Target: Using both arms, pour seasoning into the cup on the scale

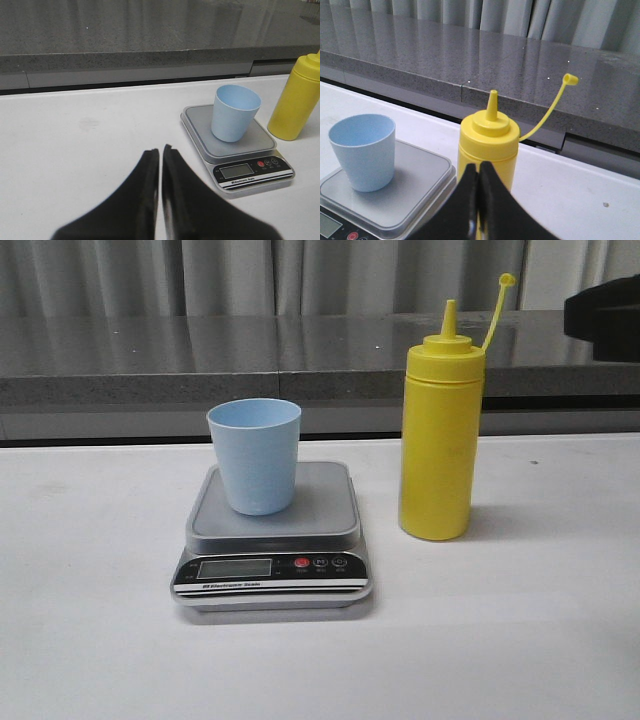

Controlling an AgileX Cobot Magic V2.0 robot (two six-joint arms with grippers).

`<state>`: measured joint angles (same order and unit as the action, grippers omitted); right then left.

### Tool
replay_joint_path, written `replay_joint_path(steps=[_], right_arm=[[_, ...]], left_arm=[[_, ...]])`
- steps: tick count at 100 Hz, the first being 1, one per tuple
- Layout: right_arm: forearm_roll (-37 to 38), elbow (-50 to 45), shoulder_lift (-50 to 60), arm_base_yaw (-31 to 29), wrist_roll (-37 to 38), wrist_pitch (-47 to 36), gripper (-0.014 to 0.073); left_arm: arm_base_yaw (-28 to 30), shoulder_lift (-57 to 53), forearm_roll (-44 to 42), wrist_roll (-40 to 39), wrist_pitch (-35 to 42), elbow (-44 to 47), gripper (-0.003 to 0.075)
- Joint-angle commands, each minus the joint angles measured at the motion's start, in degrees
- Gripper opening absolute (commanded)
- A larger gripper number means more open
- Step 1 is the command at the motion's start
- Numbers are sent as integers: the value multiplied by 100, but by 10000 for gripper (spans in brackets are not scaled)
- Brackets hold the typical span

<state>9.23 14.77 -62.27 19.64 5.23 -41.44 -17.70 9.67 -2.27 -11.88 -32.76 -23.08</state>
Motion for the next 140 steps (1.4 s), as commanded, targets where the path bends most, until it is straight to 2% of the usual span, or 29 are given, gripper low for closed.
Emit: replay_joint_path(steps=[1, 22, 46, 79, 93, 119, 140], right_arm=[[-146, 74, 347, -26, -11, -209, -67], [-305, 74, 1076, -26, -11, 448, -67], [-483, 20, 1620, -26, -23, 475, -67], [-752, -567, 2356, -14, -44, 272, -67], [-761, -883, 2878, -182, -50, 231, -67], [-761, -1649, 3862, -890, -15, 238, -67], [-723, -1628, 4493, -1291, -15, 1293, -67]], left_arm=[[13, 59, 21, -63, 436, -147, 11], [13, 59, 21, -63, 436, -147, 11], [13, 59, 21, -63, 436, -147, 11], [13, 59, 21, -63, 436, -147, 11], [25, 59, 32, -63, 436, -147, 11], [25, 59, 32, -63, 436, -147, 11], [25, 59, 32, -63, 436, -147, 11]])
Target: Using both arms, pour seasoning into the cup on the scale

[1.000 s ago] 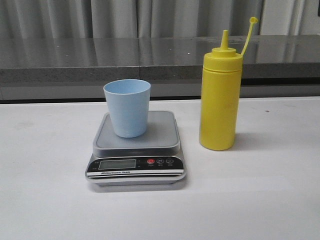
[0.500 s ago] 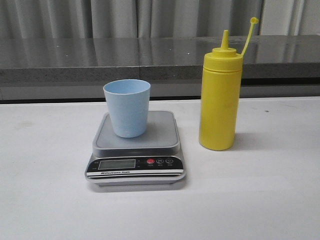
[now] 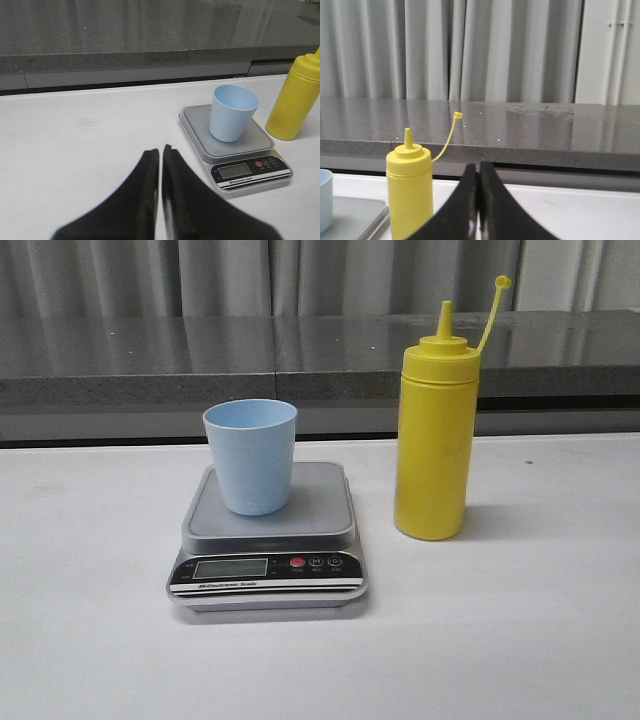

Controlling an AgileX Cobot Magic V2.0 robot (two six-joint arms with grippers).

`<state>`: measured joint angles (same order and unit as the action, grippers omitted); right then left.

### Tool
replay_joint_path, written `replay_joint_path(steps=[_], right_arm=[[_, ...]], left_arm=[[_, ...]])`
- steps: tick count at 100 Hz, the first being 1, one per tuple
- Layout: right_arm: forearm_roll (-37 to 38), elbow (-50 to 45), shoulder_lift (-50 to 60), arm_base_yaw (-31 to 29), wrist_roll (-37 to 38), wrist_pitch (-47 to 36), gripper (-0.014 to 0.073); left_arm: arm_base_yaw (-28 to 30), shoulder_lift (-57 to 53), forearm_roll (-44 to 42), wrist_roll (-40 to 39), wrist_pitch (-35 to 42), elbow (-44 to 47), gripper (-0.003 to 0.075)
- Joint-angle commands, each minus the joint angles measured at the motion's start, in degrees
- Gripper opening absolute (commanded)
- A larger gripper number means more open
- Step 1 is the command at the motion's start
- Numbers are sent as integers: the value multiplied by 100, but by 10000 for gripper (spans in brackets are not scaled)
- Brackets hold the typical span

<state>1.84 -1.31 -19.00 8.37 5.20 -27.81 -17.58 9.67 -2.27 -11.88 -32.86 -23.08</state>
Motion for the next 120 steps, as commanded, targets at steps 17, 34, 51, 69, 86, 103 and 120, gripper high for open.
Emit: replay_joint_path(steps=[17, 34, 51, 69, 86, 103, 120], right_arm=[[109, -20, 695, -492, -12, 394, -67], [212, -20, 1239, -825, -12, 1107, -67], [236, -20, 1769, -926, -12, 1595, -67], [236, -26, 2047, -928, -12, 2041, -67], [236, -26, 2047, -928, -12, 2183, -67], [236, -26, 2047, -928, -12, 2453, -67], [236, -26, 2047, -928, -12, 2406, -67]], left_arm=[[14, 59, 32, -63, 446, -147, 11], [14, 59, 32, -63, 446, -147, 11], [14, 59, 32, -63, 446, -147, 11], [14, 50, 32, -63, 446, -147, 11], [14, 50, 32, -63, 446, -147, 11], [14, 50, 32, -63, 446, -147, 11], [14, 50, 32, -63, 446, -147, 11]])
